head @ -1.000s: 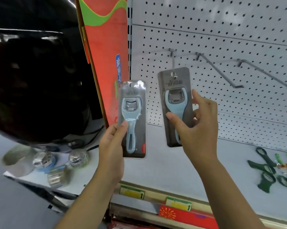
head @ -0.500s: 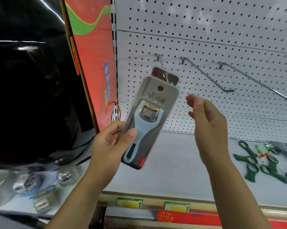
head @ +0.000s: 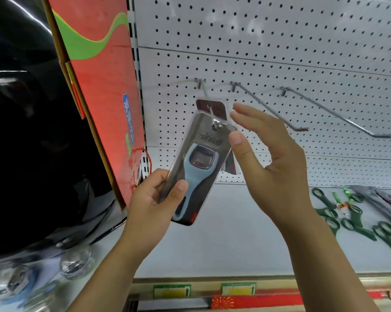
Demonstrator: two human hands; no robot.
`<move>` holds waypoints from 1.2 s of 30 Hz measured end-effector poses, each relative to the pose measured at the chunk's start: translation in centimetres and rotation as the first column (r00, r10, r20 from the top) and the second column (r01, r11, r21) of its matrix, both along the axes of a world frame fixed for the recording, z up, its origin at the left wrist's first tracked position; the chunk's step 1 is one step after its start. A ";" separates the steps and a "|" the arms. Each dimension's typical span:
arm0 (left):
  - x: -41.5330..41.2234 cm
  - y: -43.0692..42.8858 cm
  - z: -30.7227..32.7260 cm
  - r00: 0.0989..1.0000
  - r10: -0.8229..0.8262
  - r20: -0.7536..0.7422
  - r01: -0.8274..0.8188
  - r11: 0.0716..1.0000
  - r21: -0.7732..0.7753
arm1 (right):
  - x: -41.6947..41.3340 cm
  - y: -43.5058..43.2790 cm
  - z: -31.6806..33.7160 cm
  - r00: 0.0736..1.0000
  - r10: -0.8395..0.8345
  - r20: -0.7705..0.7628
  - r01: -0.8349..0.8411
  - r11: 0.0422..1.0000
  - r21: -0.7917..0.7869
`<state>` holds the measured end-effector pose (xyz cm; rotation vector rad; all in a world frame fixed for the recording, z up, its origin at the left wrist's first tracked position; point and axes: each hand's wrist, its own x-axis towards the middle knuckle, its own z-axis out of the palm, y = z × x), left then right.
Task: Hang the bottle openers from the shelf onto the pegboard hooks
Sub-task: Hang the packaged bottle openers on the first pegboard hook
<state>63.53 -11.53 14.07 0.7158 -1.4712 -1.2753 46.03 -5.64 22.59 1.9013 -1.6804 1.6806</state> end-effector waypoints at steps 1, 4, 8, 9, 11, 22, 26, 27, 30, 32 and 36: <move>0.0 -0.2 0.0 1.000 0.006 0.003 -0.006 1.000 0.008 | 0.0 -0.2 -0.1 1.000 0.001 -0.015 -0.002 1.000 -0.007; -0.2 -1.4 0.1 0.998 0.039 0.046 -0.040 0.999 0.011 | 0.0 -0.8 -0.3 0.999 0.005 -0.040 -0.005 1.000 -0.014; -1.2 -4.1 0.4 0.988 0.120 0.094 -0.124 0.991 0.041 | 0.4 -0.9 -0.5 1.000 0.026 0.002 -0.026 0.999 0.021; -1.6 -5.0 0.4 0.984 0.140 0.112 -0.145 0.989 0.039 | 0.5 -0.8 -0.4 0.999 0.031 0.025 -0.032 0.999 0.040; -2.3 -6.9 0.6 0.979 0.159 0.127 -0.167 0.984 0.056 | 0.8 -0.6 -0.3 0.998 0.027 0.056 -0.031 0.996 0.079; -7.2 -15.3 1.3 0.962 0.201 0.185 -0.256 0.899 0.354 | 1.4 -0.4 0.2 0.999 -0.045 0.030 0.040 0.988 0.146; -8.4 -16.9 1.4 0.982 0.158 0.099 -0.186 0.850 0.492 | 1.5 -0.2 0.7 0.998 -0.056 0.017 0.053 0.985 0.164; -8.4 -17.1 1.3 0.984 0.146 0.102 -0.178 0.840 0.512 | 1.5 -0.2 0.7 0.998 -0.059 0.013 0.055 0.984 0.172; -8.7 -17.8 1.0 0.971 0.154 0.184 -0.224 0.854 0.469 | 1.5 0.1 0.9 0.998 -0.062 -0.005 0.062 0.980 0.189; -8.9 -18.1 0.9 0.939 0.207 0.273 -0.303 0.875 0.377 | 1.6 0.2 0.9 0.998 -0.059 -0.006 0.059 0.978 0.199; -8.1 -18.4 0.3 0.807 0.280 0.520 -0.421 0.890 0.175 | 1.4 0.4 0.7 0.999 -0.051 0.010 0.048 0.976 0.213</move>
